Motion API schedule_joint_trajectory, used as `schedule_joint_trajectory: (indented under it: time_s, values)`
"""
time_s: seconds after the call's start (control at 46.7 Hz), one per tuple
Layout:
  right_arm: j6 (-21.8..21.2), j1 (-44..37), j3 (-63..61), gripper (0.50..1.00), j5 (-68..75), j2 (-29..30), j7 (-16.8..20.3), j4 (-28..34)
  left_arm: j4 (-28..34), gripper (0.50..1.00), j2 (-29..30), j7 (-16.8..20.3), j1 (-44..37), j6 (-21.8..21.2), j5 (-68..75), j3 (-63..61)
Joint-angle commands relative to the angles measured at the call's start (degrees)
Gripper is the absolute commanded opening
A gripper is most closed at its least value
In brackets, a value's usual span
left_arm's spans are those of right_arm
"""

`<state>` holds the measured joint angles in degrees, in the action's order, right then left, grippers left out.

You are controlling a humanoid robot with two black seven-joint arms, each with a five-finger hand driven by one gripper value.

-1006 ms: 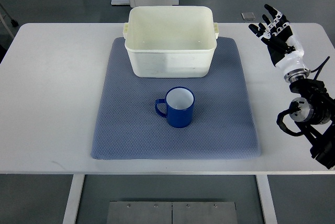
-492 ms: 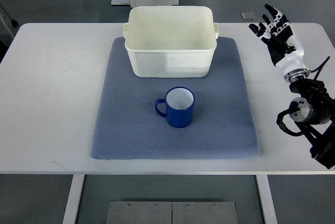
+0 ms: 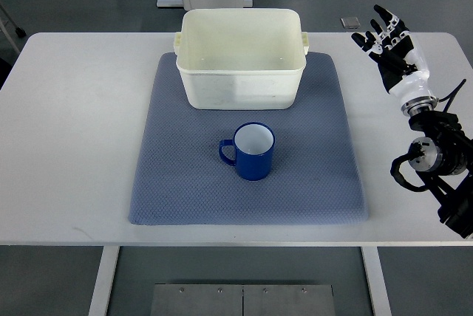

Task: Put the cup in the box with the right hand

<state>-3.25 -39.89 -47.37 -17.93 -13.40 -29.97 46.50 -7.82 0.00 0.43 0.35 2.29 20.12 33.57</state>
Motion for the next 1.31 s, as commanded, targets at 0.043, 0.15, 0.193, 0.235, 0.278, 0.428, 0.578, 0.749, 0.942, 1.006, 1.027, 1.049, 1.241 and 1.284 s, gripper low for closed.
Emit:
schedule_joint_trajectory:
  time_s: [0.043, 0.15, 0.193, 0.235, 0.278, 0.428, 0.578, 0.749, 0.942, 1.006, 1.027, 1.049, 1.241, 1.284]
  values:
    - [0.00, 0.17, 0.00, 1.000, 0.00, -0.23, 0.00, 0.00, 0.00, 1.000, 0.00, 0.01, 0.00, -0.01, 0.01, 0.00]
    - [0.00, 0.25, 0.00, 1.000, 0.00, -0.40, -0.09, 0.00, 0.00, 1.000, 0.00, 0.01, 0.00, -0.01, 0.01, 0.00]
    - [0.00, 0.26, 0.00, 1.000, 0.00, -0.40, -0.09, 0.09, 0.00, 1.000, 0.00, 0.01, 0.00, -0.01, 0.01, 0.00]
    - [-0.09, 0.26, 0.00, 1.000, 0.00, -0.40, -0.09, 0.09, 0.00, 1.000, 0.00, 0.01, 0.00, -0.01, 0.01, 0.00]
    - [-0.09, 0.17, 0.00, 1.000, 0.00, -0.40, -0.09, 0.09, 0.00, 1.000, 0.00, 0.01, 0.00, -0.01, 0.01, 0.00]
    - [-0.53, 0.08, 0.00, 1.000, 0.00, -0.40, 0.00, 0.17, 0.00, 1.000, 0.00, 0.01, 0.00, -0.01, 0.01, 0.00]
    - [-0.62, -0.10, 0.17, 1.000, 0.00, -0.32, 0.00, 0.17, 0.00, 1.000, 0.00, 0.01, 0.00, -0.01, 0.01, 0.00]
    - [-0.62, -1.24, 2.54, 1.000, 0.00, -0.14, 0.00, 0.09, 0.00, 1.000, 0.00, 0.01, 0.00, -0.01, 0.01, 0.00]
    - [-0.62, -1.50, 2.90, 1.000, 0.00, 0.04, 0.00, 0.17, 0.00, 1.000, 0.00, 0.01, 0.00, -0.01, 0.01, 0.00]
    - [-0.62, -1.59, 2.90, 1.000, -0.09, -0.05, 0.00, 0.26, 0.00, 1.000, 0.00, 0.01, 0.00, -0.01, 0.01, 0.00]
    - [-0.62, -1.76, 2.90, 1.000, -0.09, -0.14, 0.00, 0.35, 0.00, 1.000, 0.00, 0.01, 0.00, -0.01, 0.01, 0.00]
    - [-0.62, -1.85, 2.90, 1.000, -0.09, -0.14, 0.09, 0.35, 0.00, 1.000, 0.00, 0.01, 0.00, -0.01, 0.01, 0.00]
    - [-0.79, -3.26, 3.07, 1.000, -1.84, -0.67, 0.70, 3.60, 0.00, 1.000, 0.00, 0.01, 0.00, -0.01, 0.01, 0.00]
    - [-0.79, -3.35, 2.98, 1.000, -3.77, -0.75, 0.79, 4.39, 0.00, 1.000, 0.00, 0.01, 0.00, -0.01, 0.01, 0.00]
